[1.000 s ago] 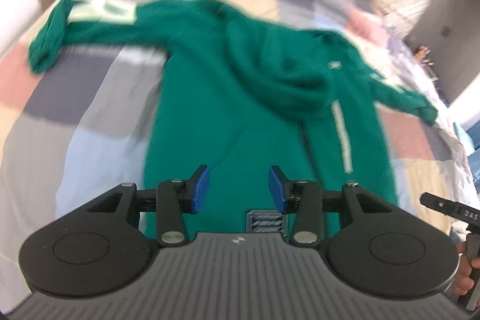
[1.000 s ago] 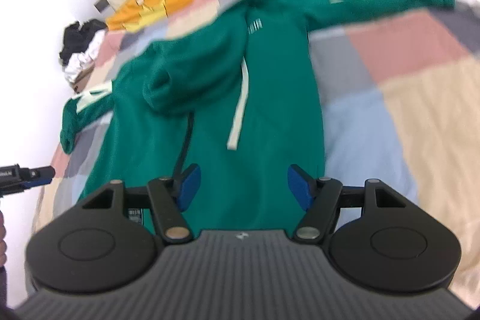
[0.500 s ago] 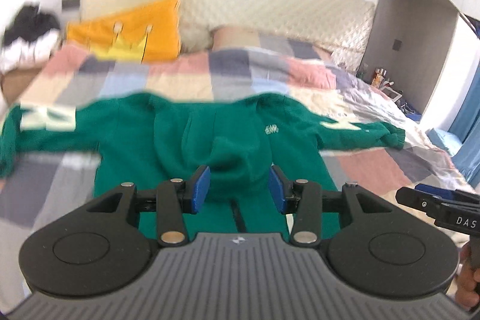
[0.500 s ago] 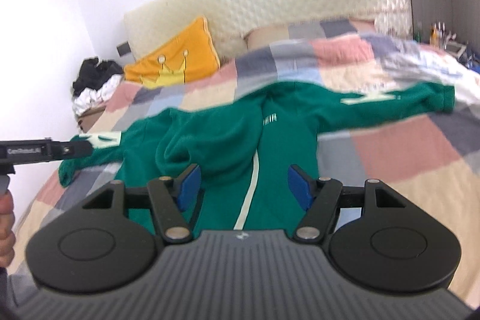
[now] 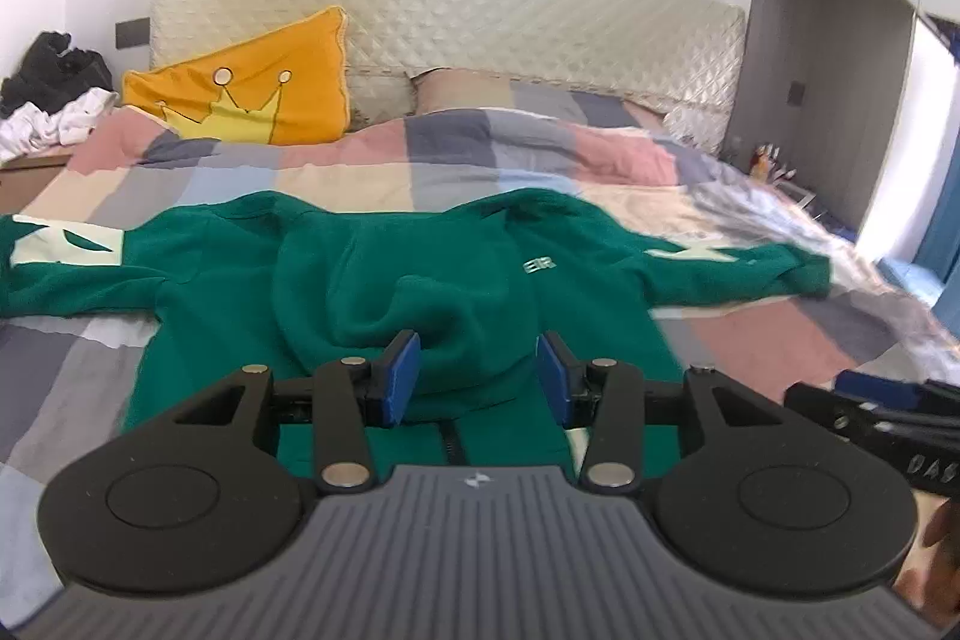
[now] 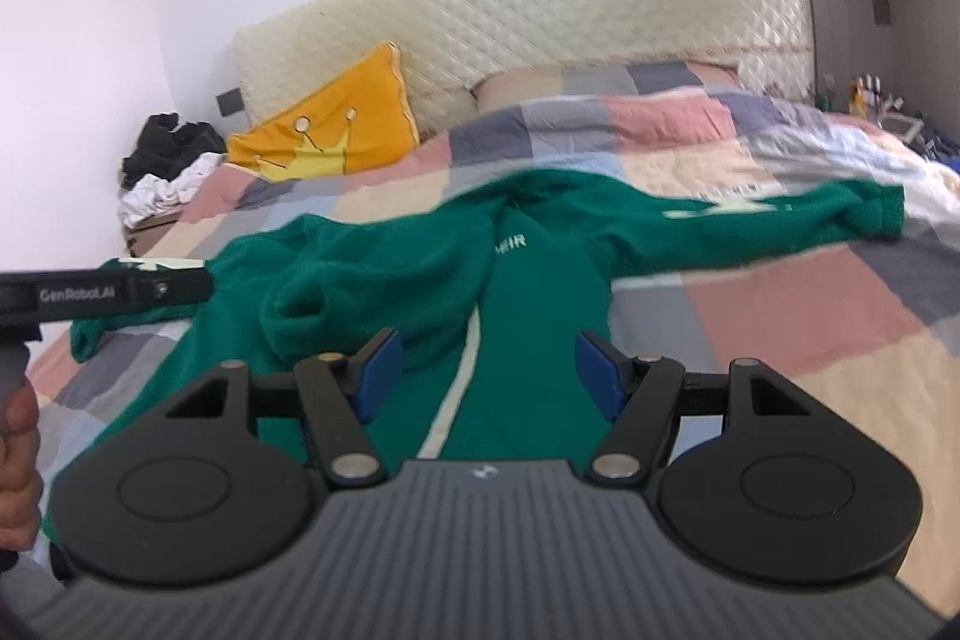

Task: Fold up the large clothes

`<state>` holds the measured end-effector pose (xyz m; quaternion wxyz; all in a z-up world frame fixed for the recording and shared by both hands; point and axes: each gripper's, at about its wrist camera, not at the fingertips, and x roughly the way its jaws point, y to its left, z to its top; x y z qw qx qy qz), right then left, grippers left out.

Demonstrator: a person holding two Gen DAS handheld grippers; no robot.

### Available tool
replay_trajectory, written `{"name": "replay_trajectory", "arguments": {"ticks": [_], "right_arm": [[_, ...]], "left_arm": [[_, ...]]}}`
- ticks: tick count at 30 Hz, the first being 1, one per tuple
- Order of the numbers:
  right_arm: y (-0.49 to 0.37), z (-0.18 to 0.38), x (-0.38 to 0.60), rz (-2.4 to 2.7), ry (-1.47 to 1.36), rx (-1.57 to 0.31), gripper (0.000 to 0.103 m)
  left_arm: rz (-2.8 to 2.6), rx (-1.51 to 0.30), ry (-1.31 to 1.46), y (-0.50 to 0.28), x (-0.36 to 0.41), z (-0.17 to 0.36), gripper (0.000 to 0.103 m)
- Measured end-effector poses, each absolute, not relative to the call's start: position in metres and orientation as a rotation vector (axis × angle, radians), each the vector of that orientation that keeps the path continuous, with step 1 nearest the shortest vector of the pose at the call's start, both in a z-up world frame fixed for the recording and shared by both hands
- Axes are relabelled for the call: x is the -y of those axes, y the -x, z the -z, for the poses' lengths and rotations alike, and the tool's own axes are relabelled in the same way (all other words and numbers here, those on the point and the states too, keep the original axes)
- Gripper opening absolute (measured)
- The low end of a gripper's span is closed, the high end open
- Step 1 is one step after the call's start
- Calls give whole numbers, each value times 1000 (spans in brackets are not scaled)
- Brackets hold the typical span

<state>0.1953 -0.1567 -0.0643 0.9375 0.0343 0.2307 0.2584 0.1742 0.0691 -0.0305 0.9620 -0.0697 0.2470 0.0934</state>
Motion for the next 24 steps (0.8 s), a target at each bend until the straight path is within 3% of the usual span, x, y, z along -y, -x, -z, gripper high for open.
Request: {"name": "replay_trajectory", "arguments": {"ticks": [18, 21, 24], "right_arm": [[-246, 78, 167, -268, -107, -477, 67], [-265, 82, 176, -214, -142, -498, 67], [-288, 90, 187, -170, -189, -547, 67]], "left_arm": [[-153, -557, 241, -173, -93, 88, 49], [-153, -555, 246, -173, -90, 92, 59], [-150, -558, 230, -173, -84, 94, 60]]}}
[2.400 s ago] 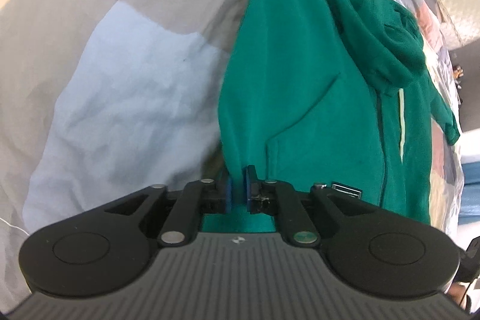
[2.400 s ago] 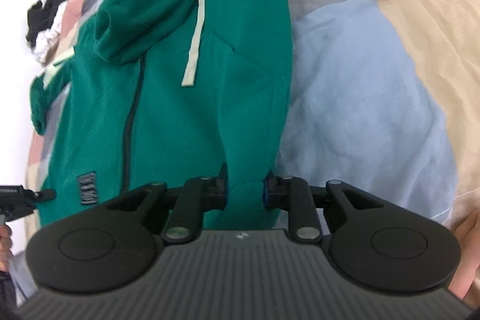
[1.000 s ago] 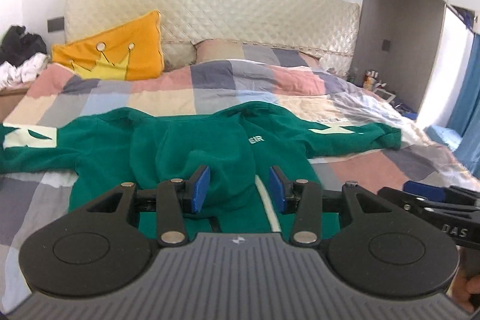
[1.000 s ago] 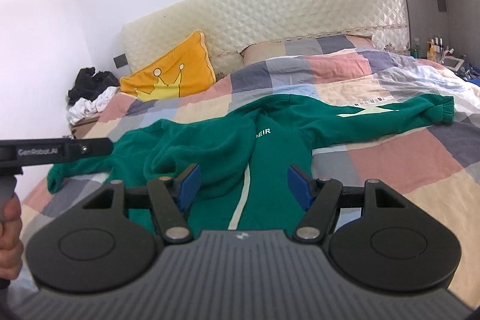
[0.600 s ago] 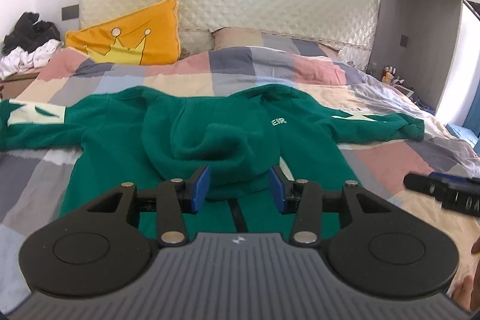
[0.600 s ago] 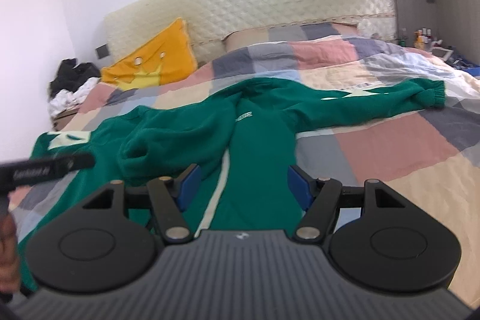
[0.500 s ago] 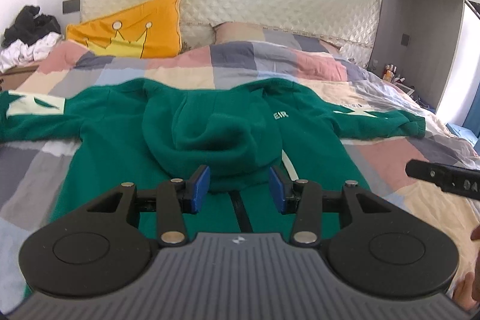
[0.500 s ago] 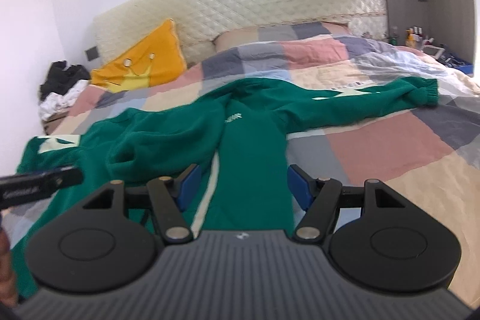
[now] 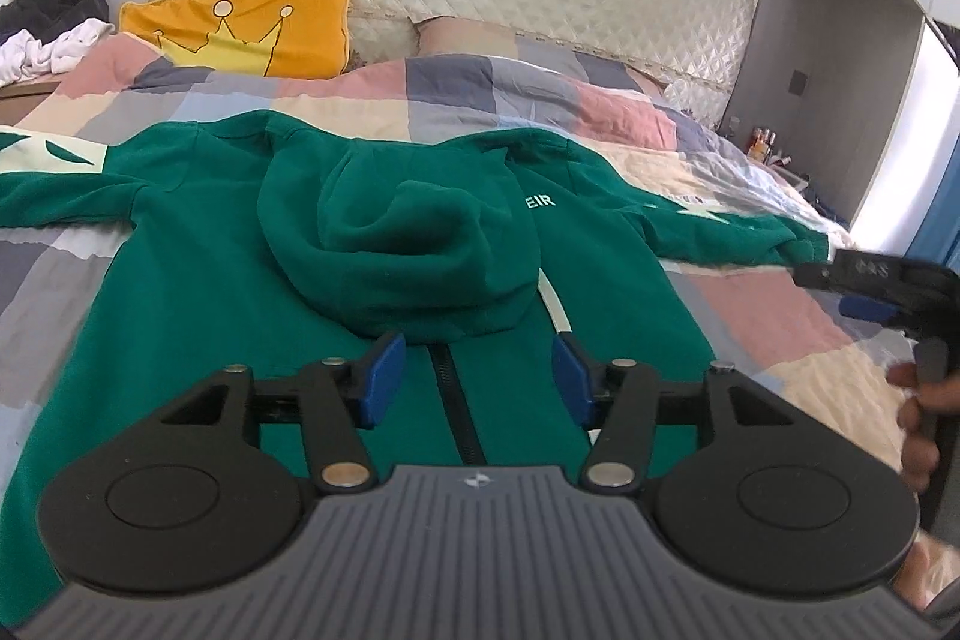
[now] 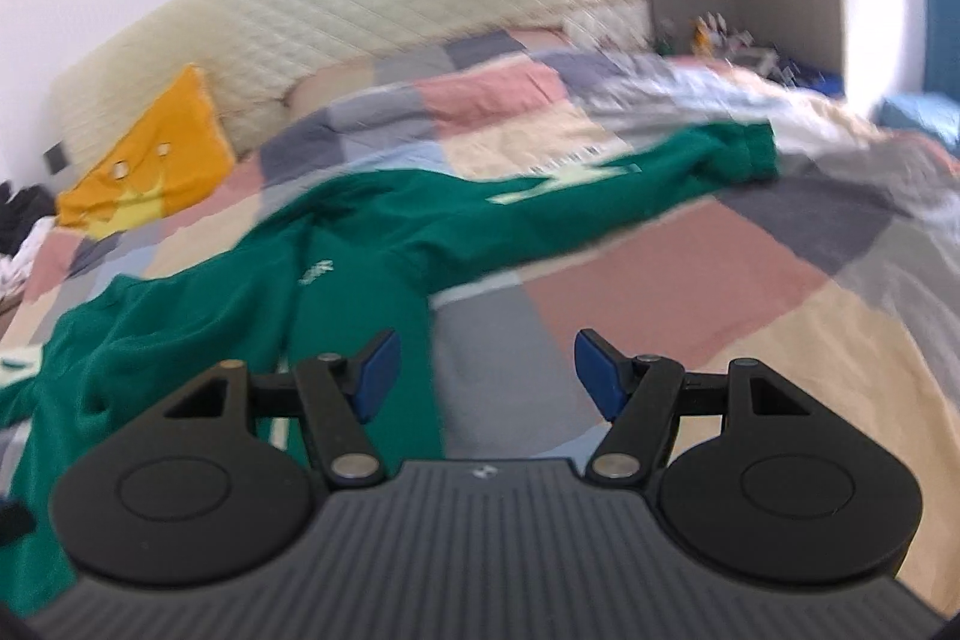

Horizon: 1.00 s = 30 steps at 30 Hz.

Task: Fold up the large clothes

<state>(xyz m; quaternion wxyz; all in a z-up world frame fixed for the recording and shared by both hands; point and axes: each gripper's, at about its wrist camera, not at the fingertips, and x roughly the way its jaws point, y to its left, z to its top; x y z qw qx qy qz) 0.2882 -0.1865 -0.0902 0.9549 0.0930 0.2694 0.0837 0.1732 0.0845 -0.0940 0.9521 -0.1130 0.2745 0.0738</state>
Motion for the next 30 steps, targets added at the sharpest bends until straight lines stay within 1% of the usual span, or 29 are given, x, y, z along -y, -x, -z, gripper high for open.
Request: {"name": "replay_trajectory", "arguments": {"ticks": [4, 6, 8, 11, 16, 19, 20, 21, 22, 24, 30], "right_arm": [[-316, 98, 194, -123, -221, -571, 67], [-330, 101, 197, -115, -226, -577, 67], [-343, 104, 198, -111, -203, -573, 67], [-361, 107, 204, -128, -198, -576, 67], [-385, 116, 217, -149, -273, -618, 67], [-399, 123, 216, -147, -259, -624, 67], [-404, 126, 216, -146, -250, -624, 72], [-409, 129, 216, -148, -245, -625, 88], [-414, 132, 217, -153, -247, -625, 94], [-427, 141, 222, -151, -274, -639, 99], [-458, 167, 250, -139, -523, -691, 99]], "left_arm": [[-148, -559, 216, -172, -76, 96, 62], [-158, -559, 203, -172, -74, 98, 66], [-169, -560, 189, -173, -72, 101, 68], [-180, -564, 193, -175, -72, 106, 69], [-199, -574, 208, -185, -74, 114, 70], [-211, -588, 203, -190, -75, 119, 70], [-213, -593, 204, -192, -74, 121, 70], [-214, -598, 206, -194, -74, 122, 70], [-215, -602, 210, -196, -75, 124, 70], [-216, -611, 220, -199, -76, 127, 70], [-226, -632, 249, -210, -82, 136, 70]]}}
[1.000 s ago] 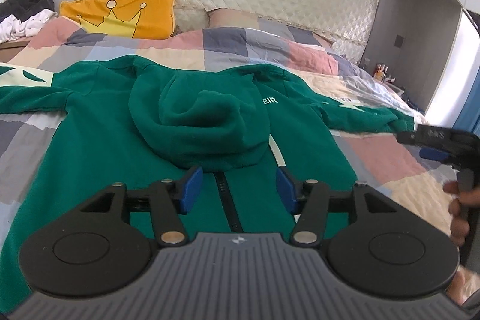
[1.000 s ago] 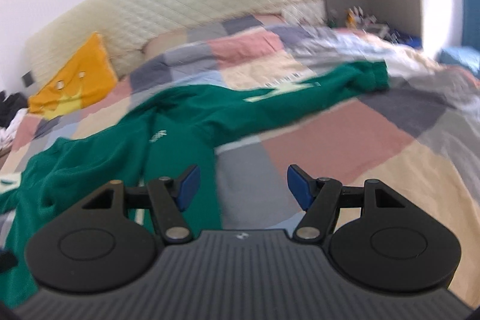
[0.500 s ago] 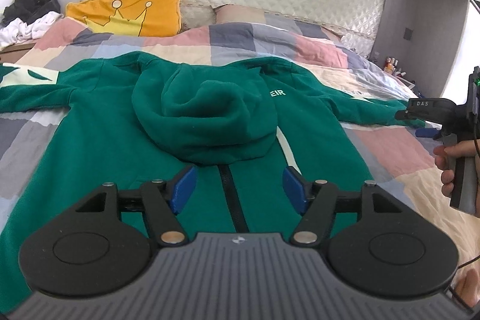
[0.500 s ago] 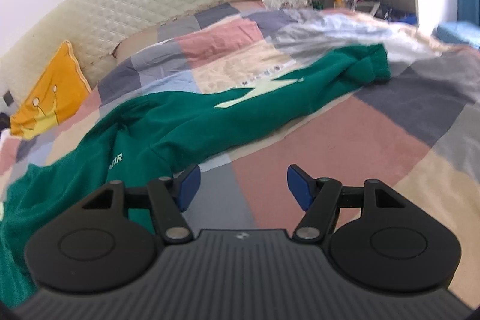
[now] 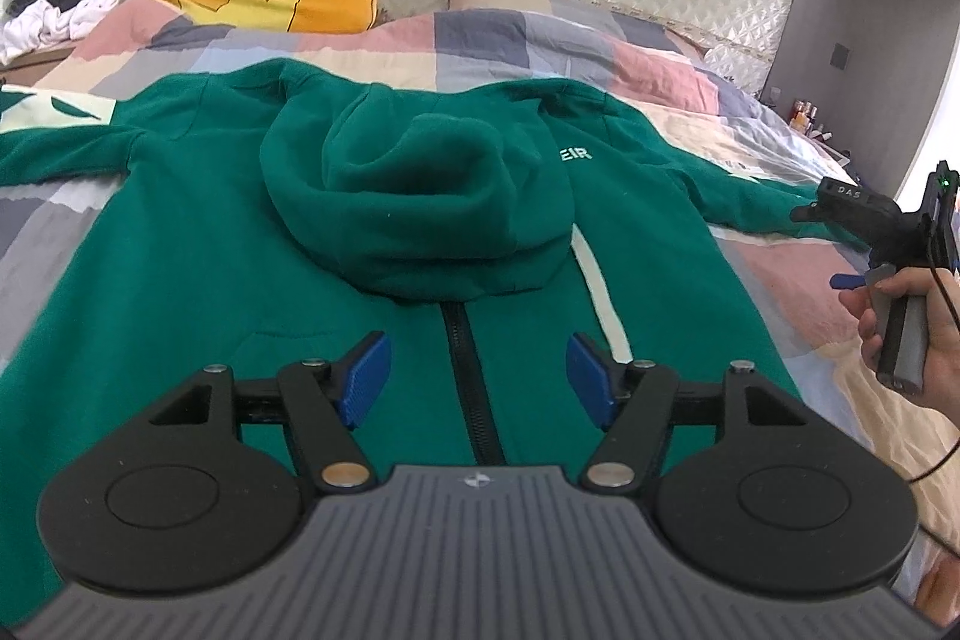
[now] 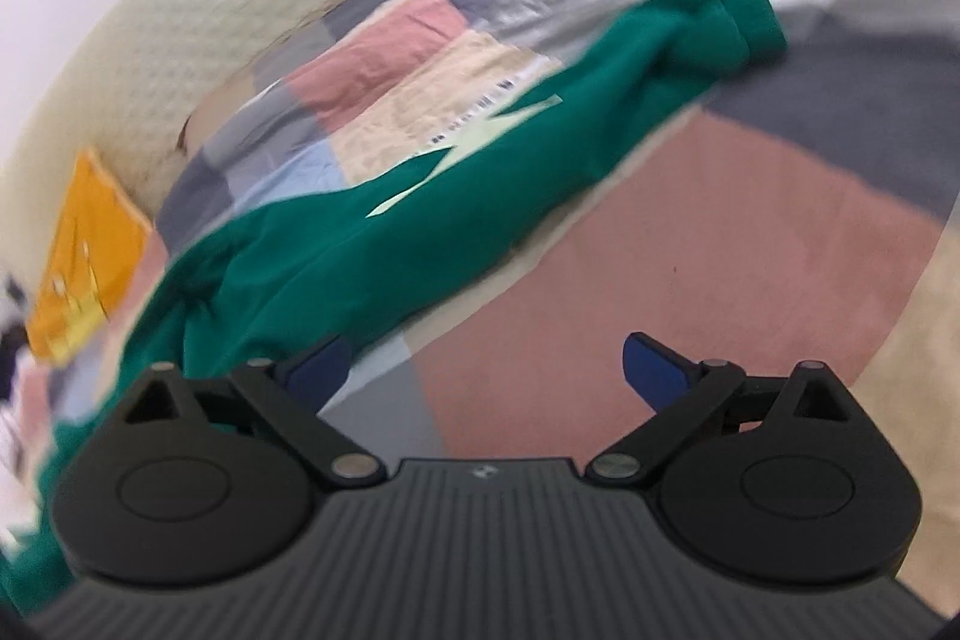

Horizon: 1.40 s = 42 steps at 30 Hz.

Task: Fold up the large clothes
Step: 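Grasp the sleeve cuff with the right gripper and lift it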

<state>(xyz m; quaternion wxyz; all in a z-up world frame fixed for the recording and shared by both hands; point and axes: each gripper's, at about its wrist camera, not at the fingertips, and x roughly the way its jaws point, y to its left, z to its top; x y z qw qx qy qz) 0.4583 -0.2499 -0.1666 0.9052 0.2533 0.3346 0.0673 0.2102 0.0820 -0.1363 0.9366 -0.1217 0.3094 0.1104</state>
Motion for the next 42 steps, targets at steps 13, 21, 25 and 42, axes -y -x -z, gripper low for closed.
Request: {"name": "replay_trajectory", "arguments": {"ticks": [13, 21, 25, 42], "right_arm": [[-547, 195, 301, -103, -769, -644, 99], [-606, 209, 333, -13, -897, -511, 99], [-633, 208, 353, 71, -934, -446, 99], [-677, 107, 370, 132, -531, -381, 14]], "left_arm": [[-274, -699, 299, -245, -110, 171, 70], [-329, -714, 311, -268, -123, 185, 70], [-347, -708, 290, -277, -124, 188, 70], [-469, -578, 394, -269, -155, 155, 70]]}}
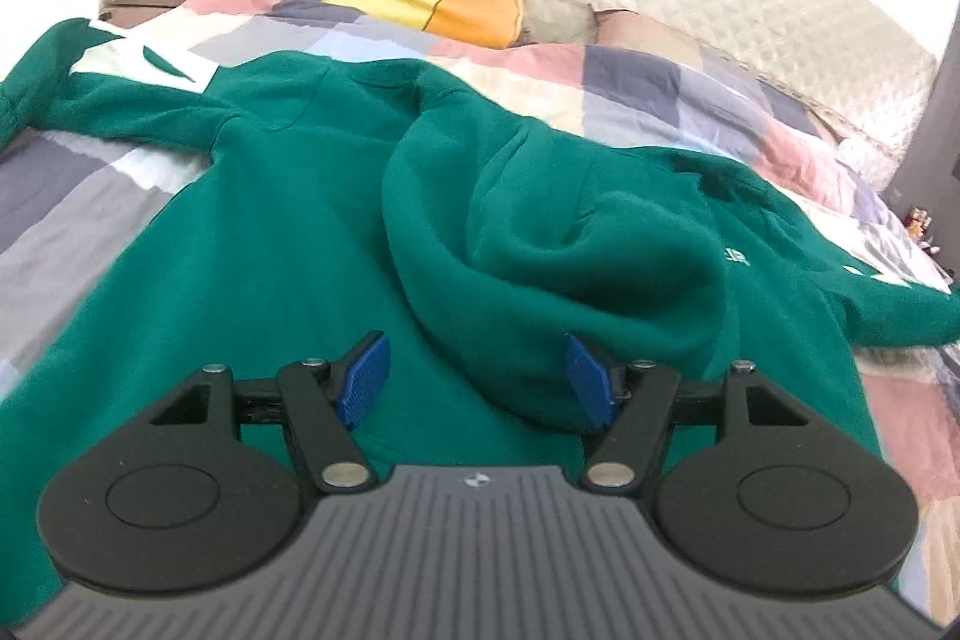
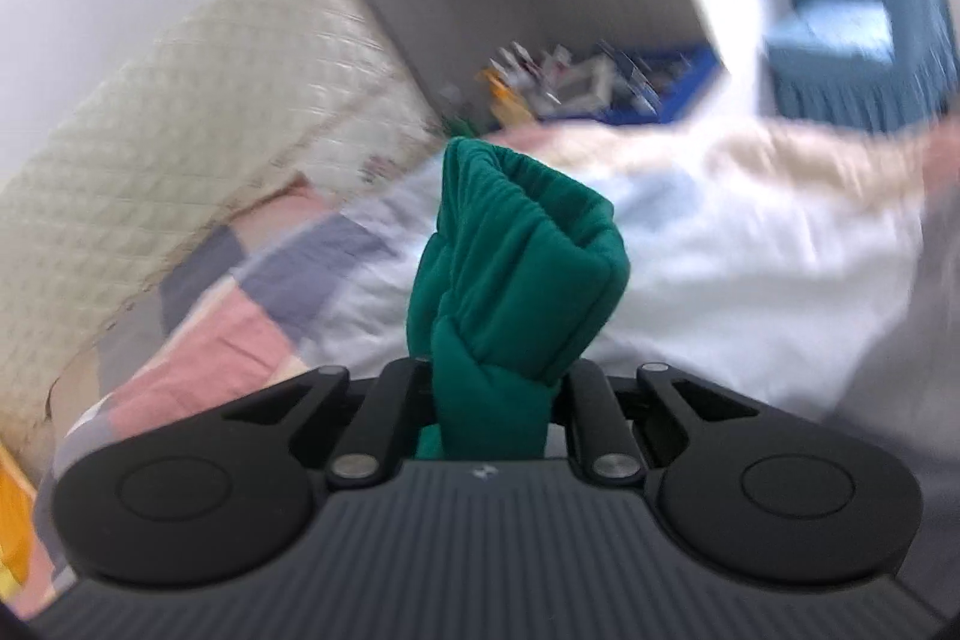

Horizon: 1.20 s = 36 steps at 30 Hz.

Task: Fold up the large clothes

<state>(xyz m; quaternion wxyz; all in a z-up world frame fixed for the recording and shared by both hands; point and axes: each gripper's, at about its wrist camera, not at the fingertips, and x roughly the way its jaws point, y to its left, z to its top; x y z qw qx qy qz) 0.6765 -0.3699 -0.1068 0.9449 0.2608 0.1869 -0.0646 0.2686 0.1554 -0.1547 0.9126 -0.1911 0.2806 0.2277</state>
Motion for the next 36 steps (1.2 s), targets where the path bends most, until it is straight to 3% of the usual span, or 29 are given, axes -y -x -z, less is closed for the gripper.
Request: {"name": "replay_trajectory", "arguments": {"ticks": [13, 22, 28, 36], "right_arm": [[-612, -69, 208, -96, -187, -220, 14], [-520, -139, 91, -308, -36, -125, 14], [-453, -137, 15, -456, 81, -89, 15], [-399, -45, -77, -577, 271, -170, 15]], "left_arm": [[-358, -514, 454, -237, -168, 135, 70], [-284, -438, 524, -208, -183, 114, 70], [-267, -388, 607, -171, -204, 108, 70], [-312, -304, 748, -143, -231, 103, 70]]}}
